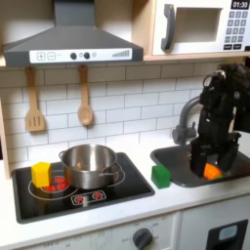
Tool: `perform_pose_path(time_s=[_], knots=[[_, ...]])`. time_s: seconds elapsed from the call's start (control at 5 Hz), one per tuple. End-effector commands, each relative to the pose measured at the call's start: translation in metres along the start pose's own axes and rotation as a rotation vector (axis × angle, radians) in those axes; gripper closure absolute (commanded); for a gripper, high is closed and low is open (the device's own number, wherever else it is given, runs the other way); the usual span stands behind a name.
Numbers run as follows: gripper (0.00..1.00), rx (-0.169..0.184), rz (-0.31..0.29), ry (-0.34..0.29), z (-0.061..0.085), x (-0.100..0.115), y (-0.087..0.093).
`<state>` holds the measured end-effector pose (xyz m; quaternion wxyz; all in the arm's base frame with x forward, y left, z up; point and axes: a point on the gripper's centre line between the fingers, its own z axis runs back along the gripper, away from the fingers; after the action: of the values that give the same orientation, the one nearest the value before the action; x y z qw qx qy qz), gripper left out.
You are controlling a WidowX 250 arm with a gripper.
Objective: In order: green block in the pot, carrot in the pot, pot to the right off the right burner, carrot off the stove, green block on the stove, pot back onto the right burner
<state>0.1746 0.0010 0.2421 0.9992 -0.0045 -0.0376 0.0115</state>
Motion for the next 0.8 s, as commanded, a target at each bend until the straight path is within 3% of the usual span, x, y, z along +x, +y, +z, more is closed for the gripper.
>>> perform_pose_path(time_s=[0.0,0.6], knots=[[0.00,0.006,0.000,-0.017,0.001,0.027,-0.001],[0.00,0.007,-0.005,-0.014,-0.003,0.059,0.000]])
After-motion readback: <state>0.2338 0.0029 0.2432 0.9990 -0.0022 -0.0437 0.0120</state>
